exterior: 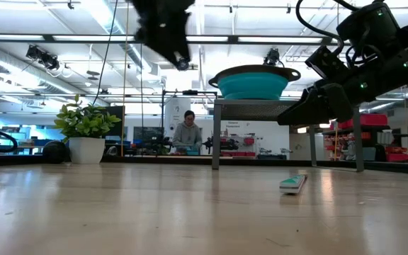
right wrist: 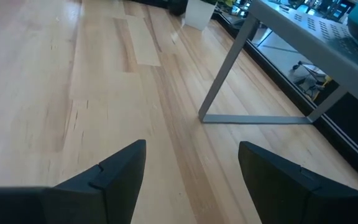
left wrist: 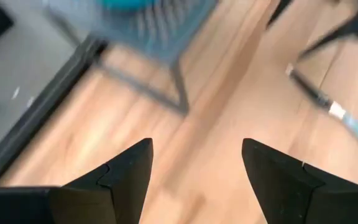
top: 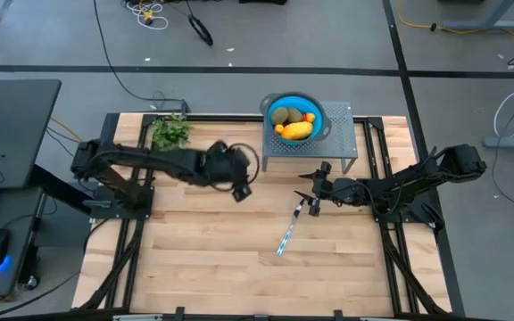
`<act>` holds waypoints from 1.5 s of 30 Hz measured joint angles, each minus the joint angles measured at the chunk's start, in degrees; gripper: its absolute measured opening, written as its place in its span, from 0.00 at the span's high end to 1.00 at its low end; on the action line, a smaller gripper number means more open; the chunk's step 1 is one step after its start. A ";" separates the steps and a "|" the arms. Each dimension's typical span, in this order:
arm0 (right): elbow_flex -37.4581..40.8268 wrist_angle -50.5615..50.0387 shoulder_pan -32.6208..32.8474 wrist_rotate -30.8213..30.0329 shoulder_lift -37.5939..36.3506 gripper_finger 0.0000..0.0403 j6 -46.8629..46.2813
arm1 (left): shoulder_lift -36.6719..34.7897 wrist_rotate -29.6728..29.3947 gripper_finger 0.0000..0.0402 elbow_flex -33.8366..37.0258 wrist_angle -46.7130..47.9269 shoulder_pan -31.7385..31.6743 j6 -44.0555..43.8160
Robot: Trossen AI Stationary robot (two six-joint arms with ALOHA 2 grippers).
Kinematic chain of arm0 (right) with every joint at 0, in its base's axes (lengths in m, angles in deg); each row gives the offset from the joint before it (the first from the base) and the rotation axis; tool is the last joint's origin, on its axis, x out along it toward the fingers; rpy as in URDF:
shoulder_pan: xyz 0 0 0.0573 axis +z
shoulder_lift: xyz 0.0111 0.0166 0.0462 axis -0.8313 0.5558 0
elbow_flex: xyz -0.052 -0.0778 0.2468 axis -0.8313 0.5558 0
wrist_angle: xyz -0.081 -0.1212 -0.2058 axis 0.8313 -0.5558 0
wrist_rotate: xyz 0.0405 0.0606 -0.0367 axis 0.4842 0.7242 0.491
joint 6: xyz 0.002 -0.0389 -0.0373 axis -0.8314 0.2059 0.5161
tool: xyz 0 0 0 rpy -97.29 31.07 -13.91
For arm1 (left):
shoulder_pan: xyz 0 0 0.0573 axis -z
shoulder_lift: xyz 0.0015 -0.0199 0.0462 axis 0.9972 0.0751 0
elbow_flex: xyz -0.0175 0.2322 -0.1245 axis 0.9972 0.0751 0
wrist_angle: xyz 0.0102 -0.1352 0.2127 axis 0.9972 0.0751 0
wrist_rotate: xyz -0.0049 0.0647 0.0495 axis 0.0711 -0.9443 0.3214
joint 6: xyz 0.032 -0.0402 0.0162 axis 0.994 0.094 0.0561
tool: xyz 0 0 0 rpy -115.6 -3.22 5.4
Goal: Pick & Place Fruit
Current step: Put the plum into the blue strainer bowl on the shelf
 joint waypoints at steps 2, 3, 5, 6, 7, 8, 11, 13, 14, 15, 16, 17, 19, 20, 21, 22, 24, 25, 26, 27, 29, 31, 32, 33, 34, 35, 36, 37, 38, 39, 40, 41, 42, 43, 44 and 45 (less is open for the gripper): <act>0.00 0.00 0.01 -0.11 0.00 0.33 -0.43 | 0.00 -2.46 0.36 0.01 5.86 2.83 -6.59; 0.00 0.02 0.00 -0.13 0.00 0.33 -0.60 | 0.00 -3.64 0.36 0.01 8.49 4.36 -9.80; 0.00 0.04 0.01 -0.13 0.00 0.33 -0.60 | 0.00 -5.83 0.36 0.03 12.41 7.20 -15.50; 0.00 0.17 0.01 -0.13 0.00 0.33 -0.61 | 0.00 -6.71 0.36 0.03 12.93 8.59 -17.85; 0.00 0.49 0.01 -0.13 0.00 0.33 -0.62 | 0.00 -7.25 0.36 0.03 12.38 9.93 -20.10; 0.00 0.90 0.00 -0.13 0.00 0.33 -0.62 | 0.00 -7.43 0.36 0.03 11.12 11.06 -21.82; 0.00 1.93 0.00 -0.11 0.00 0.33 -0.63 | 0.00 -6.55 0.36 0.03 6.70 13.81 -23.68; 0.00 2.51 0.01 -0.11 0.00 0.33 -0.63 | 0.02 -7.03 0.36 0.03 4.37 14.90 -23.48; 0.00 2.67 0.02 -0.10 0.00 0.33 -0.63 | 0.02 -8.25 0.36 0.03 3.19 15.24 -22.79; 0.00 2.76 0.07 -0.10 0.00 0.33 -0.64 | 0.02 -9.85 0.36 0.03 1.64 15.43 -21.63; 0.00 2.79 0.11 -0.09 0.00 0.33 -0.63 | 0.02 -11.12 0.36 0.03 -0.02 15.50 -19.84; 0.00 2.82 0.11 0.17 0.00 0.33 -0.65 | 0.02 -11.85 0.36 0.03 -1.82 15.51 -17.98; 0.00 2.78 0.11 1.22 0.00 0.33 -1.12 | 0.02 -12.07 0.36 0.03 -5.73 15.24 -14.89; 0.00 2.80 0.11 1.29 0.00 0.33 -1.48 | 0.02 -12.05 0.36 0.03 -7.09 15.03 -14.29; 0.00 2.82 0.11 1.32 0.00 0.33 -1.51 | 0.02 -12.12 0.36 0.03 -7.99 14.90 -13.93; 0.00 2.78 0.11 1.32 0.00 0.33 -1.52 | 0.02 -12.03 0.36 0.03 -8.08 14.68 -13.82; 0.00 2.72 0.11 1.29 0.00 0.33 -1.51 | 0.02 -11.09 0.36 0.03 -5.45 14.02 -15.61; 0.00 2.68 0.11 1.29 0.00 0.33 -1.51 | 0.02 -9.90 0.36 0.03 -2.68 13.52 -17.61; 0.00 2.64 0.11 1.30 0.00 0.33 -1.51 | 0.09 -8.37 0.36 0.03 1.18 12.84 -20.34; 0.00 2.64 0.11 1.29 0.00 0.33 -1.50 | 0.38 -6.74 0.36 0.03 5.68 12.14 -23.31; 0.00 2.63 0.11 1.29 0.00 0.33 -1.50 | 0.65 -2.96 0.36 1.12 13.88 10.94 -28.13; 0.00 2.53 0.11 1.31 0.00 0.33 -1.50 | 0.52 2.62 0.36 4.42 17.94 9.72 -31.02; 0.00 2.48 0.11 1.32 -0.01 0.33 -1.51 | 0.31 6.36 0.36 6.63 17.92 9.11 -31.57; 0.00 2.47 0.11 1.36 -0.02 0.33 -1.52 | -0.06 9.88 0.36 9.06 17.30 8.72 -31.93; 0.00 2.41 0.11 1.36 -0.02 0.33 -1.51 | -0.57 12.95 0.36 11.42 16.18 8.47 -32.05; 0.00 2.23 0.11 1.34 -0.02 0.33 -1.52 | -1.05 15.40 0.36 13.63 13.76 8.28 -31.57; 0.00 2.12 0.11 1.34 -0.02 0.33 -1.50 | -1.57 17.48 0.36 15.98 10.80 8.20 -31.24; 0.00 2.14 0.11 1.34 -0.02 0.33 -1.52 | -2.04 19.11 0.36 18.08 8.77 8.10 -31.01; 0.00 2.16 0.11 1.34 -0.02 0.33 -1.52 | -2.50 20.34 0.36 19.86 7.52 7.96 -31.00; 0.00 2.14 0.11 1.32 -0.02 0.33 -1.52 | -3.03 21.04 0.36 21.35 6.29 7.78 -30.99; 0.00 2.21 0.11 1.32 -0.02 0.33 -1.51 | -3.83 21.05 0.36 22.56 5.42 7.63 -30.97; 0.00 2.44 0.11 1.32 -0.02 0.33 -1.52 | -4.85 20.72 0.36 23.59 5.57 7.40 -30.95; 0.00 2.58 0.11 1.32 -0.02 0.33 -1.51 | -5.87 20.12 0.36 24.47 6.04 7.07 -30.72; 0.00 2.56 0.11 1.32 -0.02 0.33 -1.51 | -6.95 19.46 0.36 25.36 6.12 6.66 -30.26; 0.00 2.56 0.11 1.33 -0.02 0.33 -1.52 | -8.32 18.88 0.36 26.38 6.33 6.28 -30.00; 0.00 2.60 0.11 1.33 -0.02 0.33 -1.54 | -10.10 18.60 0.36 27.51 6.66 5.70 -29.98</act>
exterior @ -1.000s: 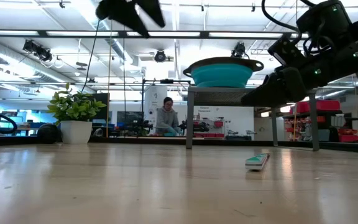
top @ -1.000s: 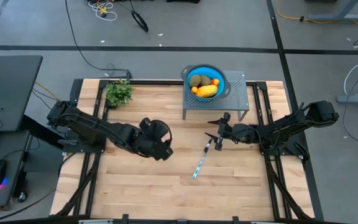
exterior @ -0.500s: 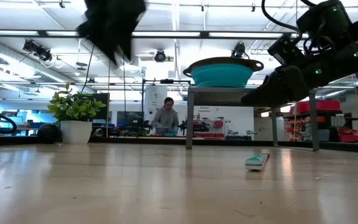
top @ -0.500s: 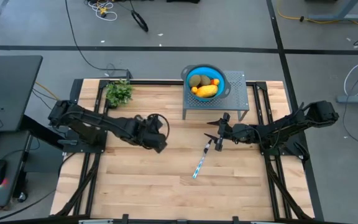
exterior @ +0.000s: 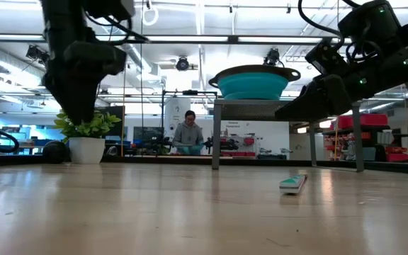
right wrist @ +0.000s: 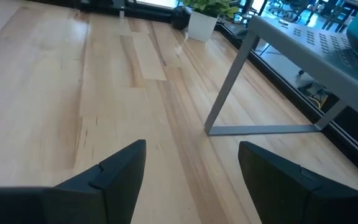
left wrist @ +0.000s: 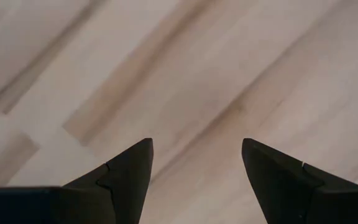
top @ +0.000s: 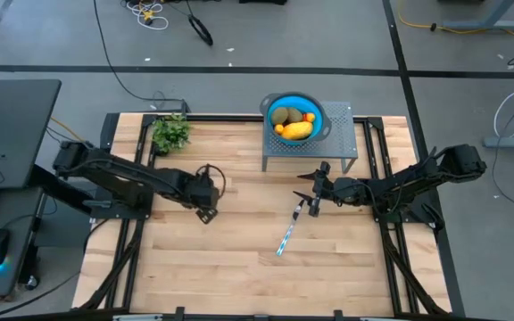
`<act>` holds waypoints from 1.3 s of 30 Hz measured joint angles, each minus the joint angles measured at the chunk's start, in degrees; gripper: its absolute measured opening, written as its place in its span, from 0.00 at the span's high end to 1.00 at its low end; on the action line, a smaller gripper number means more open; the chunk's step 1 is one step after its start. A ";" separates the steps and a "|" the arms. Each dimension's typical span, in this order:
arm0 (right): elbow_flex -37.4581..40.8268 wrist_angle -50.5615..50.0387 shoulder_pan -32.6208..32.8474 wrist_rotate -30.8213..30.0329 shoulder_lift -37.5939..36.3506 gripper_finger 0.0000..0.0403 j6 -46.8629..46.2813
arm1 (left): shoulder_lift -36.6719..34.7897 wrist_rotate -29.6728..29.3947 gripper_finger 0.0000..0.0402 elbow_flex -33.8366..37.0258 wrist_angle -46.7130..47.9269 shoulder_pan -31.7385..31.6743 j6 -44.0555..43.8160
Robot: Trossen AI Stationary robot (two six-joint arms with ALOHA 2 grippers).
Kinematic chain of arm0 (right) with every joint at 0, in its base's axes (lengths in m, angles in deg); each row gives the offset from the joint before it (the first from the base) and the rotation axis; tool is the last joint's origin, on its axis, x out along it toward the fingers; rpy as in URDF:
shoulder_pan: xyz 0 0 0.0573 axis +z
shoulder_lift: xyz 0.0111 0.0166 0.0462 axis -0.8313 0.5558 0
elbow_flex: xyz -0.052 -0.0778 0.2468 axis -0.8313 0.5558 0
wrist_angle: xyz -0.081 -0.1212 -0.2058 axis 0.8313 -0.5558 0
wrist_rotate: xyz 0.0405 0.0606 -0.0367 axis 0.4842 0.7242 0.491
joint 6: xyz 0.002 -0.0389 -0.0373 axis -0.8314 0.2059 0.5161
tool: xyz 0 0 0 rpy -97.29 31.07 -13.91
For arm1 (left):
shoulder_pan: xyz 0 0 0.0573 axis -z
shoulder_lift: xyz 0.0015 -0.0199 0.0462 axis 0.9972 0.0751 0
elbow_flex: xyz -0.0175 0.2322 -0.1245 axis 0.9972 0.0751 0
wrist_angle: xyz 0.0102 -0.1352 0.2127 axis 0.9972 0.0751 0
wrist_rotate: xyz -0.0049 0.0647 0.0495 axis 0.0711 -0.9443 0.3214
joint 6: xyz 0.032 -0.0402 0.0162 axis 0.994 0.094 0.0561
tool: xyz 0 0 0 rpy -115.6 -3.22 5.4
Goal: Pick & Place Fruit
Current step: Put the plum into the blue strainer bowl on the shelf
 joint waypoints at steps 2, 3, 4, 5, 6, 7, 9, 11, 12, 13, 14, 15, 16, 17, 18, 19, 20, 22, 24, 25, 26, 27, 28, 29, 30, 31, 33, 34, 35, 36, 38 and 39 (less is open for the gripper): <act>0.00 -0.09 0.00 -0.02 0.00 0.33 0.02 | -3.65 -0.17 0.36 2.06 -1.05 -1.58 0.10; 0.00 -0.02 0.00 -0.02 0.00 0.33 0.00 | -5.69 -0.36 0.36 3.25 -1.17 -2.41 0.09; 0.00 -0.01 0.00 0.00 0.00 0.33 0.00 | -7.68 -0.70 0.36 4.27 -0.59 -3.32 -0.01; 0.00 -0.04 0.00 -0.02 0.00 0.33 0.02 | -9.41 -1.31 0.36 5.12 -0.50 -4.39 -0.31; 0.00 0.00 0.00 -0.02 0.00 0.33 0.02 | -11.14 -2.32 0.36 5.81 -0.56 -5.52 -0.98; 0.00 0.03 0.00 0.00 0.00 0.33 0.00 | -12.91 -3.49 0.36 6.46 0.09 -6.66 -1.65; 0.00 -0.03 0.00 0.00 0.00 0.33 0.00 | -15.79 -6.09 0.36 7.40 1.07 -9.33 -2.98; 0.00 0.00 0.00 0.00 0.00 0.33 -0.09 | -18.19 -7.62 0.36 8.34 1.26 -12.19 -2.62; 0.00 -0.02 0.00 0.00 0.00 0.33 -0.20 | -18.90 -7.76 0.36 8.62 1.42 -13.63 -1.97; 0.00 -0.02 0.00 -0.02 0.00 0.33 -0.17 | -19.48 -7.41 0.36 8.92 1.15 -15.13 -0.97; 0.00 0.00 0.00 0.00 0.00 0.33 -0.16 | -19.82 -6.69 0.36 9.27 1.17 -16.56 0.12; 0.00 -0.01 0.00 0.00 0.00 0.33 -0.17 | -20.00 -5.84 0.36 9.53 1.56 -17.90 1.00; 0.00 -0.04 0.00 -0.02 0.00 0.33 -0.17 | -20.03 -4.79 0.36 9.67 1.62 -19.15 1.97; 0.00 -0.03 0.00 -0.02 0.00 0.33 -0.13 | -19.83 -3.82 0.36 9.68 1.63 -20.23 2.68; 0.00 -0.02 0.00 0.00 0.00 0.33 -0.13 | -19.54 -3.19 0.36 9.68 1.95 -21.19 3.43; 0.00 -0.06 0.00 -0.02 0.00 0.33 -0.15 | -19.20 -2.92 0.36 9.70 2.42 -22.03 4.08; 0.00 -0.16 0.00 -0.02 0.00 0.33 -0.13 | -18.74 -2.84 0.36 9.72 2.78 -22.74 4.95; 0.00 -0.21 0.00 -0.02 0.00 0.33 -0.09 | -17.98 -3.64 0.36 9.74 3.66 -24.03 6.51; 0.00 -0.48 0.00 -0.04 0.00 0.33 0.05 | -17.11 -5.70 0.36 9.75 5.33 -25.35 7.50; 0.00 -0.46 0.00 -0.02 0.00 0.33 0.06 | -16.55 -6.97 0.36 9.75 6.01 -25.88 7.67; 0.00 -0.44 0.00 -0.02 0.00 0.33 0.06 | -16.15 -8.17 0.36 9.75 7.09 -26.42 7.75; 0.00 -0.47 0.00 -0.02 0.00 0.33 0.06 | -15.66 -9.49 0.36 9.75 7.82 -26.87 7.80; 0.00 -0.49 0.00 -0.03 0.00 0.33 0.06 | -15.06 -10.45 0.36 9.75 7.93 -27.31 7.80; 0.00 -0.47 0.00 -0.02 0.00 0.33 0.06 | -14.42 -10.85 0.36 9.75 8.10 -27.84 7.78; 0.00 -0.46 0.00 -0.02 0.00 0.33 0.06 | -13.87 -10.88 0.36 9.75 8.64 -28.42 7.74; 0.00 -0.48 0.00 -0.04 0.00 0.33 0.06 | -13.20 -10.81 0.37 9.75 8.91 -28.95 7.70; 0.00 -0.45 0.00 -0.03 0.00 0.33 0.06 | -11.69 -10.58 0.37 9.75 9.14 -29.96 7.74; 0.00 -0.47 0.00 -0.03 0.00 0.33 0.06 | -10.95 -10.64 0.38 9.75 9.42 -30.37 7.78; 0.00 -0.48 0.00 -0.04 0.00 0.33 0.06 | -10.10 -10.64 0.38 9.75 9.37 -30.88 7.88; 0.00 -0.47 0.00 -0.03 0.00 0.33 0.06 | -9.26 -10.66 0.39 9.75 9.36 -31.44 8.24; 0.00 -0.48 0.00 -0.02 0.00 0.33 0.01 | -8.16 -10.97 0.40 9.75 9.55 -32.59 9.72; 0.00 -0.50 0.00 -0.04 0.00 0.33 0.02 | -7.53 -11.19 0.41 9.75 9.54 -33.11 10.61</act>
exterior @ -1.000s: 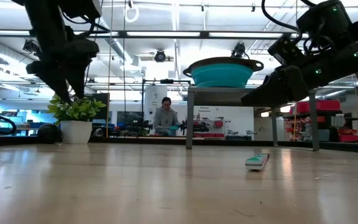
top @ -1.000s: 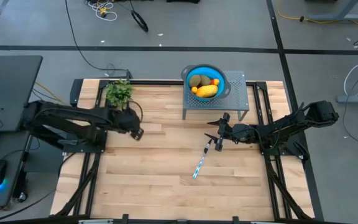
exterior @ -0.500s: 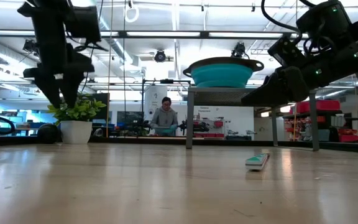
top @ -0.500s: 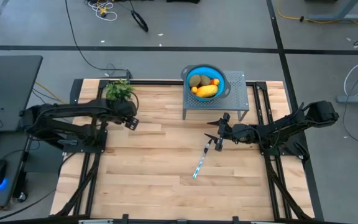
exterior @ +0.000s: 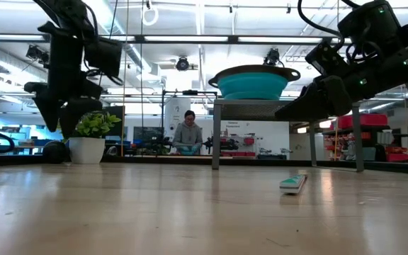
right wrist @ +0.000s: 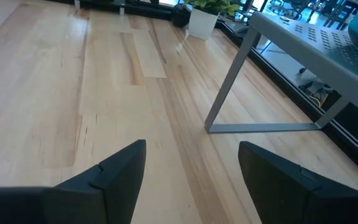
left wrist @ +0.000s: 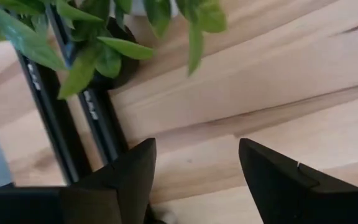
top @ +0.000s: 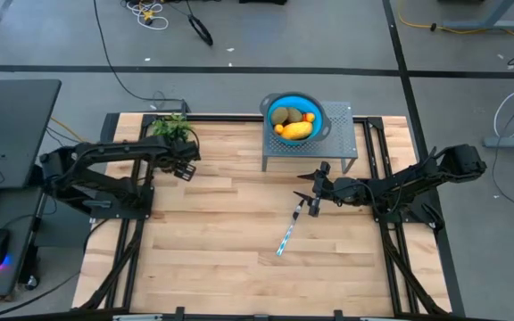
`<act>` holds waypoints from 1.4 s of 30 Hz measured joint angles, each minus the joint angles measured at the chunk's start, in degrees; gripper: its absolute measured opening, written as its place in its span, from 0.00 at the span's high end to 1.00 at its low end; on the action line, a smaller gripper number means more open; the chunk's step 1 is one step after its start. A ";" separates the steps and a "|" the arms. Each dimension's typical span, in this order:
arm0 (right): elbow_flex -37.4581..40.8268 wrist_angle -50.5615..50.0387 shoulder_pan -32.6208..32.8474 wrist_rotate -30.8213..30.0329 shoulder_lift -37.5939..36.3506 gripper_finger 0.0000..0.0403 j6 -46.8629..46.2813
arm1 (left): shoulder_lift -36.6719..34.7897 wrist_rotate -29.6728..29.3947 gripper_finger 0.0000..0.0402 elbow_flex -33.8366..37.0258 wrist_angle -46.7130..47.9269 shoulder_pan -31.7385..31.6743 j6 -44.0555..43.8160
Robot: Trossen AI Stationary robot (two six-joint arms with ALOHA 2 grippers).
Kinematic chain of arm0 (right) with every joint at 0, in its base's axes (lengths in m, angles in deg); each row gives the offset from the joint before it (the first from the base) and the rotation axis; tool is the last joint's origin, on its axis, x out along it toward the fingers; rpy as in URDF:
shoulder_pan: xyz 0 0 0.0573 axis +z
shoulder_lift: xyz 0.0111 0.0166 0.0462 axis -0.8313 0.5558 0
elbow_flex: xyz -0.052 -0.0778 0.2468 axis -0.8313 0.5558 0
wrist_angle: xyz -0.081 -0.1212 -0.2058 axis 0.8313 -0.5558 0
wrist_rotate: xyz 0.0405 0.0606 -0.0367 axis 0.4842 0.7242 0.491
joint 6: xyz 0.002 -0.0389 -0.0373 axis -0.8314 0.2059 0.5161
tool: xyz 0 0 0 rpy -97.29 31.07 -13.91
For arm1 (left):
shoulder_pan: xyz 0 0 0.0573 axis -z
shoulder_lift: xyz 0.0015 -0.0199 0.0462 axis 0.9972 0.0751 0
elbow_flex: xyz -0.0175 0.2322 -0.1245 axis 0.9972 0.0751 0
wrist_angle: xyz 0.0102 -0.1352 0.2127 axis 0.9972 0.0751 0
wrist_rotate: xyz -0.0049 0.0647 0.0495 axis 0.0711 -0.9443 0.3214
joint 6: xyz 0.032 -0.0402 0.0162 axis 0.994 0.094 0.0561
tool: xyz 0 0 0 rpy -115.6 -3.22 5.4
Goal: Pick & Place Fruit
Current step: Put the plum into the blue strainer bowl on the shelf
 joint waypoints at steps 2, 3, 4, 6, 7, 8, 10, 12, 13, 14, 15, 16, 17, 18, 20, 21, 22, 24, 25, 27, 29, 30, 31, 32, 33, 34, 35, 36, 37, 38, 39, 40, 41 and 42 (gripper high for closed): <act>0.00 0.02 0.00 0.01 0.00 0.33 0.02 | 0.75 -0.54 0.41 0.00 0.19 -0.86 1.44; 0.00 0.00 0.00 0.00 0.00 0.33 0.02 | 0.65 -1.00 0.42 0.00 0.37 -1.22 1.91; 0.00 -0.02 0.00 0.00 0.00 0.33 0.02 | 0.64 -1.21 0.42 0.00 0.32 -1.48 2.21; 0.00 -0.02 0.00 0.00 0.00 0.33 0.02 | 0.41 -1.93 0.43 0.00 0.41 -1.92 3.14; 0.00 -0.06 0.00 0.00 0.00 0.33 0.02 | 0.05 -2.57 0.43 0.00 0.47 -2.12 3.44; 0.00 -0.09 0.00 0.00 0.00 0.33 0.04 | -0.13 -3.28 0.43 -0.02 0.52 -2.31 3.60; 0.00 -0.09 0.00 0.00 0.00 0.33 0.04 | -0.25 -4.53 0.43 -0.02 0.46 -2.66 3.66; 0.00 -0.13 0.00 0.00 0.00 0.33 0.04 | -0.35 -5.99 0.43 -0.02 0.39 -2.69 3.53; 0.00 -0.13 0.00 0.00 0.00 0.33 0.04 | -0.34 -6.47 0.43 -0.02 0.39 -2.69 3.41; 0.00 -0.13 0.00 0.00 0.00 0.33 0.04 | -0.34 -6.78 0.43 -0.02 0.36 -2.67 3.20; 0.00 -0.15 0.00 0.00 0.00 0.33 0.04 | -0.34 -6.80 0.43 -0.02 0.30 -2.58 3.11; 0.00 -0.17 0.00 0.00 0.00 0.33 0.04 | -0.34 -6.56 0.43 -0.02 0.26 -2.49 3.00; 0.00 -0.17 0.00 0.00 0.00 0.33 0.04 | -0.34 -6.43 0.43 -0.02 0.26 -2.43 2.94; 0.00 -0.17 0.00 0.00 0.00 0.33 0.04 | -0.34 -6.37 0.43 -0.02 0.24 -2.41 2.99; 0.00 -0.17 0.00 0.00 0.00 0.33 0.04 | -0.34 -6.73 0.43 -0.02 0.23 -2.41 3.59; 0.00 -0.17 0.00 0.00 0.00 0.33 0.04 | -0.34 -7.15 0.43 -0.02 0.23 -2.44 3.82; 0.00 -0.17 0.00 0.00 0.00 0.33 0.04 | -0.34 -7.58 0.43 -0.02 0.23 -2.57 3.88; 0.00 -0.17 0.00 0.00 0.00 0.33 0.04 | -0.34 -7.38 0.43 -0.02 0.15 -3.09 3.88; 0.00 -0.20 0.00 0.00 0.00 0.33 0.04 | -0.34 -6.73 0.43 -0.02 0.17 -3.57 3.77; 0.00 -0.19 0.00 0.02 0.00 0.33 0.04 | -0.34 -5.68 0.41 -0.02 0.19 -4.40 3.76; 0.00 -0.20 0.00 0.02 0.00 0.33 0.04 | -0.34 -5.36 0.39 -0.02 0.20 -5.10 4.84; 0.00 -0.18 0.00 0.02 0.00 0.33 0.04 | -0.34 -5.33 0.37 -0.02 0.20 -5.45 5.14; 0.00 -0.20 -0.02 0.02 0.00 0.33 0.04 | -0.34 -5.33 0.35 -0.02 0.20 -5.83 5.39; 0.00 -0.20 0.00 0.02 0.00 0.33 0.04 | -0.34 -5.36 0.34 -0.02 0.21 -6.14 5.62; 0.00 -0.20 0.00 0.02 0.00 0.33 0.04 | -0.34 -5.42 0.32 -0.02 0.22 -6.40 5.94; 0.00 -0.20 0.00 0.02 0.00 0.33 0.04 | -0.34 -5.51 0.30 -0.02 0.22 -6.63 6.20; 0.00 -0.20 0.00 0.02 0.00 0.33 0.04 | -0.32 -5.84 0.28 -0.02 0.22 -6.82 6.45; 0.00 -0.21 0.00 0.02 0.00 0.33 0.04 | -0.32 -6.23 0.26 -0.02 0.18 -6.97 6.75; 0.00 -0.25 0.00 0.02 0.00 0.33 0.04 | -0.32 -6.56 0.24 -0.02 0.10 -7.15 7.13; 0.00 -0.31 0.00 0.02 0.00 0.33 0.03 | -0.32 -6.82 0.23 -0.02 -0.06 -7.38 7.39; 0.00 -0.35 0.00 0.04 0.00 0.33 0.04 | -0.32 -6.88 0.21 -0.02 -0.38 -7.69 7.57; 0.00 -0.33 0.00 0.04 0.02 0.33 0.04 | -0.32 -6.90 0.19 -0.01 -0.77 -7.96 7.77; 0.00 -0.35 0.00 0.04 0.00 0.33 0.04 | -0.32 -6.89 0.17 0.11 -1.45 -8.24 7.96; 0.00 -0.35 0.00 0.03 0.02 0.33 0.04 | -0.32 -6.77 0.16 0.53 -2.47 -8.55 8.27</act>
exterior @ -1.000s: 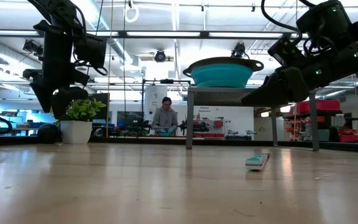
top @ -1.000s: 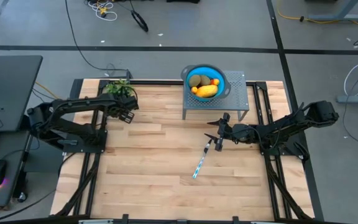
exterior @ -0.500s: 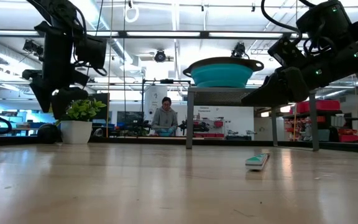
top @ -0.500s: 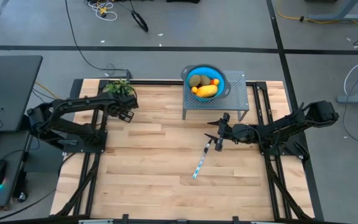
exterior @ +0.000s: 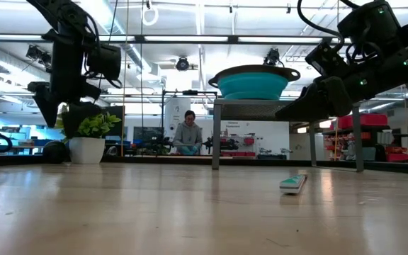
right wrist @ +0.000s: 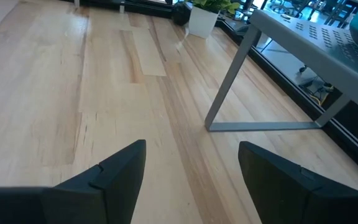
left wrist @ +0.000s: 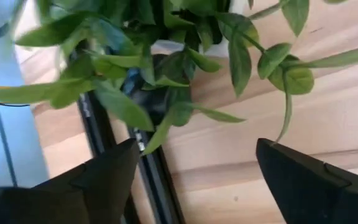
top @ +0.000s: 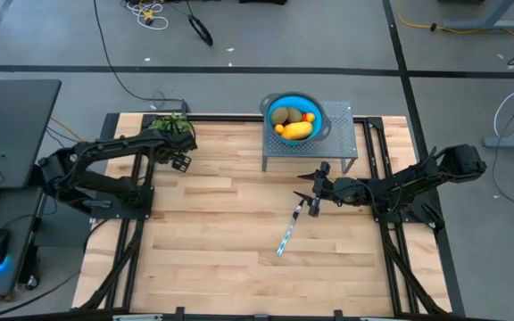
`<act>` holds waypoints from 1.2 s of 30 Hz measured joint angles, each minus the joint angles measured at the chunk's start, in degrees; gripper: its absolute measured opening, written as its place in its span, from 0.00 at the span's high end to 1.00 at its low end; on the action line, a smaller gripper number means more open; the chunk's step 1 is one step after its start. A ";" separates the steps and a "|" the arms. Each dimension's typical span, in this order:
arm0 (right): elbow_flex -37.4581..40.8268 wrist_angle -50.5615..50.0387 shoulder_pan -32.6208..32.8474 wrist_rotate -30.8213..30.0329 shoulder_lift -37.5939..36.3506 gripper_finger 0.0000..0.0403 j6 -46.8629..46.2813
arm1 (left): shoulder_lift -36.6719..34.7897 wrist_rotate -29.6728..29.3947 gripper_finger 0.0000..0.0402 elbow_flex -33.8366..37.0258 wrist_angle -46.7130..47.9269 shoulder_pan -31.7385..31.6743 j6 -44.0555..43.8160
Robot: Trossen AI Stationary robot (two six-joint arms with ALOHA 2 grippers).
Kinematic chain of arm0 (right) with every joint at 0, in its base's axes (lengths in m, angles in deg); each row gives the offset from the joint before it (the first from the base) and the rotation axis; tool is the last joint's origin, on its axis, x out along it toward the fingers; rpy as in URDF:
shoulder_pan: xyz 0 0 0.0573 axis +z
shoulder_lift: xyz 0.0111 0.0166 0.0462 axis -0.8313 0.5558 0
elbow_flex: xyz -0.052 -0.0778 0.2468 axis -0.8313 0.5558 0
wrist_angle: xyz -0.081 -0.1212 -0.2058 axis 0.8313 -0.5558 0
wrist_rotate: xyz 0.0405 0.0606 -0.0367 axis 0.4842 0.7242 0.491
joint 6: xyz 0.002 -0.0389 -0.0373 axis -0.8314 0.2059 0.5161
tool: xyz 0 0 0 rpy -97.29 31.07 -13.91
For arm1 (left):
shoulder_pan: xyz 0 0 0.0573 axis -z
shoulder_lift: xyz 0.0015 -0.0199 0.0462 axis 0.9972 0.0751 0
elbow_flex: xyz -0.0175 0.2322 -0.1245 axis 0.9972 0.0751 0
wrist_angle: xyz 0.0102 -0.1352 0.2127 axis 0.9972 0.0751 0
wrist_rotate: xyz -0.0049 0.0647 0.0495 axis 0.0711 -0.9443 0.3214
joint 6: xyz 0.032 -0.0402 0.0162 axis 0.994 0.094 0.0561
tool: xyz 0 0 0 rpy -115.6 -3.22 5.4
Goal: Pick & Place Fruit
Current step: Put the plum into the blue strainer bowl on the shelf
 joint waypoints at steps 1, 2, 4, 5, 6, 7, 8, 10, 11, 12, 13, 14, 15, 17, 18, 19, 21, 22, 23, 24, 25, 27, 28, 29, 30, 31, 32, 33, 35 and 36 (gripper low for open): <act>0.00 -0.02 0.00 0.01 0.00 0.33 0.00 | 0.00 0.41 0.14 0.73 -1.05 -0.41 0.60; 0.00 -0.02 0.00 0.01 0.00 0.33 0.00 | 0.02 0.77 0.13 1.67 -2.08 -0.88 1.02; 0.00 -0.03 0.00 0.01 0.00 0.33 0.00 | 0.02 0.72 0.11 3.52 -3.80 -1.82 1.49; 0.00 -0.05 -0.01 0.01 0.00 0.33 0.00 | 0.02 0.24 0.11 4.22 -3.79 -2.26 1.41; 0.00 -0.06 0.00 0.01 0.00 0.33 0.00 | 0.02 -0.43 0.10 4.86 -3.57 -2.63 1.34; 0.00 -0.04 0.00 0.01 0.00 0.33 0.00 | 0.03 -0.85 0.10 5.19 -3.55 -2.86 0.95; 0.00 -0.04 0.00 0.01 0.00 0.33 0.00 | 0.04 -1.09 0.10 5.23 -3.71 -3.07 0.55; 0.00 -0.03 0.00 0.01 0.00 0.33 0.00 | -0.06 -1.81 0.10 5.13 -4.07 -3.42 -0.33; 0.00 -0.02 0.00 -0.01 0.00 0.33 0.00 | -0.15 -1.84 0.10 5.13 -4.29 -3.68 -0.34; 0.00 0.02 0.00 -0.01 0.00 0.33 0.00 | -0.17 -1.82 0.10 5.13 -5.14 -3.93 -0.30; 0.00 0.11 0.00 -0.01 0.00 0.33 0.00 | -0.17 -1.89 0.10 5.13 -6.17 -4.27 -0.25; 0.00 0.21 -0.01 -0.01 0.00 0.33 0.00 | -0.17 -1.93 0.10 5.13 -6.97 -4.73 0.03; 0.00 0.22 -0.01 -0.01 0.00 0.33 0.00 | -0.17 -1.91 0.10 5.13 -7.72 -5.31 0.85; 0.00 0.20 0.00 0.01 0.00 0.33 0.00 | -0.17 -1.73 0.10 5.13 -9.25 -6.82 2.28; 0.00 0.19 0.00 0.01 0.00 0.33 0.00 | -0.17 -1.57 0.10 5.13 -9.72 -7.67 2.65; 0.00 0.13 0.00 0.01 0.00 0.33 0.00 | -0.17 -1.27 0.10 5.13 -10.04 -8.53 3.14; 0.00 -0.01 -0.01 0.01 0.00 0.33 0.00 | -0.20 -0.52 0.10 5.13 -10.67 -10.03 4.01; 0.00 0.02 -0.02 0.01 0.00 0.33 0.00 | -0.20 -0.24 0.10 5.13 -10.94 -10.71 4.23; 0.00 0.00 -0.02 0.01 0.00 0.33 0.00 | -0.20 0.05 0.10 5.13 -11.16 -11.30 4.48; 0.00 -0.01 -0.01 0.01 0.00 0.33 0.00 | -0.20 0.31 0.10 5.13 -11.37 -11.82 5.14; 0.00 0.00 -0.01 0.01 0.00 0.33 0.00 | -0.20 0.39 0.10 5.13 -11.59 -12.25 5.49; 0.00 -0.02 -0.02 0.01 0.00 0.33 0.00 | -0.20 0.46 0.10 5.13 -12.76 -12.92 6.72; 0.00 0.00 -0.02 0.01 0.00 0.33 0.00 | -0.20 0.51 0.10 5.17 -13.44 -13.21 7.16; 0.00 0.00 -0.02 0.01 0.00 0.33 -0.01 | -0.23 0.73 0.10 5.42 -14.43 -13.52 7.68; 0.00 0.00 -0.01 0.01 0.00 0.33 0.00 | -0.22 1.05 0.10 5.88 -15.43 -13.87 8.34; 0.00 0.00 -0.01 0.01 0.00 0.33 0.00 | -0.24 1.57 0.10 6.54 -16.42 -14.25 8.74; 0.00 0.00 0.00 0.01 0.00 0.33 0.00 | -0.24 2.05 0.10 7.35 -17.46 -14.69 9.16; 0.00 -0.02 0.00 0.01 0.00 0.33 0.00 | -0.24 2.34 0.10 8.21 -18.27 -15.06 9.68; 0.00 0.00 -0.02 0.01 0.00 0.33 0.00 | -0.24 2.59 0.10 9.61 -18.99 -15.56 9.96; 0.00 0.00 -0.02 0.01 0.00 0.33 0.00 | -0.24 2.43 0.10 10.25 -18.95 -15.64 9.89</act>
